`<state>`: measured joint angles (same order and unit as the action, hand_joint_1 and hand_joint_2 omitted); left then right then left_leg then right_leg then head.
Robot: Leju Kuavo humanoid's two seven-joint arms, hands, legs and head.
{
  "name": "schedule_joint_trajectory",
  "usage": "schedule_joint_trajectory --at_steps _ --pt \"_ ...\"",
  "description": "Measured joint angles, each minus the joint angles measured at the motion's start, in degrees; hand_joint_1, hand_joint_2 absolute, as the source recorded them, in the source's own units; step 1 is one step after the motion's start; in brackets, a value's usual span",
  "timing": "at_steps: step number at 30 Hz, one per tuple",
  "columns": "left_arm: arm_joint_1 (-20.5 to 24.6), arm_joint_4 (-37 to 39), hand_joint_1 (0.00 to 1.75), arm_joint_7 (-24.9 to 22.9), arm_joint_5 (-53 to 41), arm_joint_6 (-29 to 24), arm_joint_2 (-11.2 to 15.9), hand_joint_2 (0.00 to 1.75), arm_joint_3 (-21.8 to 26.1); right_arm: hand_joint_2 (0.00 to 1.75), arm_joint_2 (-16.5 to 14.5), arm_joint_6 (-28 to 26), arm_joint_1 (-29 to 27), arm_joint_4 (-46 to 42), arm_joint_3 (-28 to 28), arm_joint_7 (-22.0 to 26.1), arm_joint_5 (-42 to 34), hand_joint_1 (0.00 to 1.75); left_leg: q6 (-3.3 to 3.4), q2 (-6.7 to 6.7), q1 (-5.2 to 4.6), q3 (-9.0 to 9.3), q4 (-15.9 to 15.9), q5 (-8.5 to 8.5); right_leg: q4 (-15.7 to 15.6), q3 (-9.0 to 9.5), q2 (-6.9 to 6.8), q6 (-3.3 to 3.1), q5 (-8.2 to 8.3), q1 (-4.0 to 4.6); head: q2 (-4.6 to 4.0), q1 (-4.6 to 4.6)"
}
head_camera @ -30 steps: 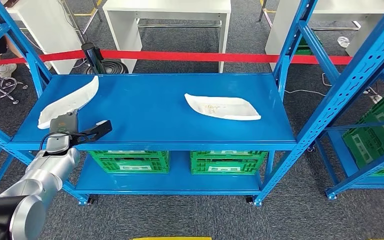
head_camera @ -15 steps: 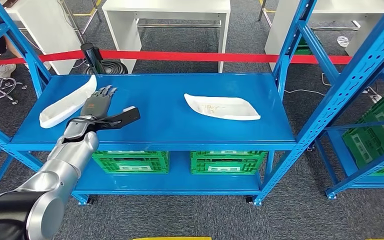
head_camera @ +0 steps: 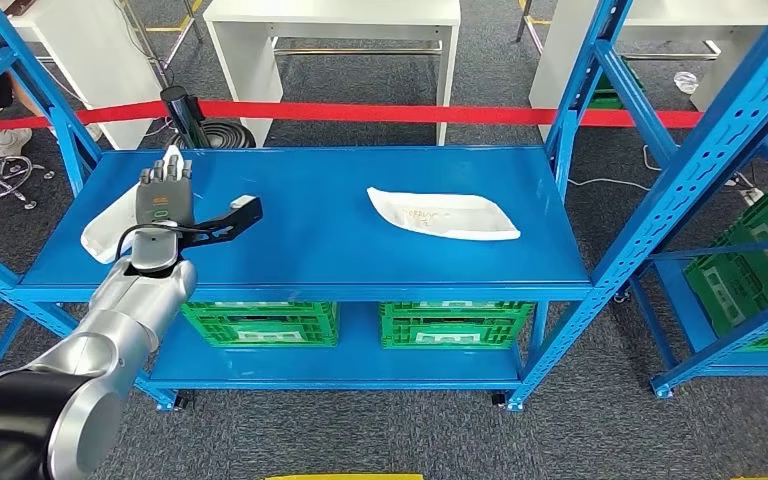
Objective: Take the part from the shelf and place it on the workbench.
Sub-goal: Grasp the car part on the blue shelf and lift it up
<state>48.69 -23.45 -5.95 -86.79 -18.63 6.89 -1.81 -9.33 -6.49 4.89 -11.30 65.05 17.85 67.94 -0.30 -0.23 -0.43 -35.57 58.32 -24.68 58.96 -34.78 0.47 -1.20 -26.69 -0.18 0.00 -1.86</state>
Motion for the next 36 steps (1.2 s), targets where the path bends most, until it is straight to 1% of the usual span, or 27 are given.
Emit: schedule_joint_trajectory --at_steps 2,6,11,16,21,27,36 --pt "0.3 1.1 0.0 -2.4 -0.9 1.0 1.3 1.75 -0.8 1.75 0.0 0.0 0.0 0.0 0.0 0.0 0.1 0.0 -0.01 0.01 0.0 0.0 0.0 0.0 0.0 -0.02 0.0 -0.01 0.0 0.0 0.0 -0.01" --pt "0.5 2.6 0.0 -3.5 -1.0 1.6 3.1 1.75 -1.8 1.75 0.0 0.0 0.0 0.0 0.0 0.0 0.2 0.0 -0.01 -0.04 0.01 -0.01 0.0 0.0 0.0 0.0 -0.08 -0.08 -0.06 0.02 0.0 -0.02" --pt "0.6 4.0 0.0 -6.1 -1.1 4.4 5.0 1.75 -2.1 1.75 0.0 0.1 0.0 0.0 0.0 -0.4 0.6 0.0 -0.03 0.04 0.01 -0.01 0.0 -0.02 0.0 -0.01 0.02 -0.1 -0.07 0.03 0.0 0.0" --pt "0.5 5.0 0.0 -6.8 -0.9 5.5 7.8 1.75 -2.0 1.75 0.0 0.2 -0.1 0.0 0.0 -0.6 1.0 0.0 -0.04 0.04 0.02 -0.01 0.0 -0.03 0.0 -0.02 0.02 -0.12 -0.08 0.03 0.0 -0.01" --pt "-0.3 5.9 0.0 -6.8 -0.1 5.8 9.8 1.75 -1.1 1.75 0.0 0.2 -0.1 0.0 0.0 -0.5 1.2 0.0 -0.06 0.01 0.03 -0.02 0.0 -0.04 0.0 -0.01 -0.03 -0.18 -0.12 0.06 0.0 -0.01" --pt "-1.5 6.7 0.0 -6.7 1.0 5.8 10.9 1.75 0.4 1.75 0.0 0.3 -0.1 0.0 0.0 -0.5 1.4 0.0 -0.07 -0.03 0.03 -0.02 0.0 -0.04 0.0 -0.01 -0.06 -0.18 -0.13 0.06 0.0 0.0" --pt "-1.8 7.2 0.0 -6.7 1.0 5.8 11.3 1.75 1.2 1.75 0.0 0.3 -0.1 0.0 0.0 -0.5 1.5 0.0 -0.06 -0.04 0.03 -0.02 0.0 -0.04 0.0 0.01 -0.08 -0.17 -0.13 0.05 0.0 -0.01"
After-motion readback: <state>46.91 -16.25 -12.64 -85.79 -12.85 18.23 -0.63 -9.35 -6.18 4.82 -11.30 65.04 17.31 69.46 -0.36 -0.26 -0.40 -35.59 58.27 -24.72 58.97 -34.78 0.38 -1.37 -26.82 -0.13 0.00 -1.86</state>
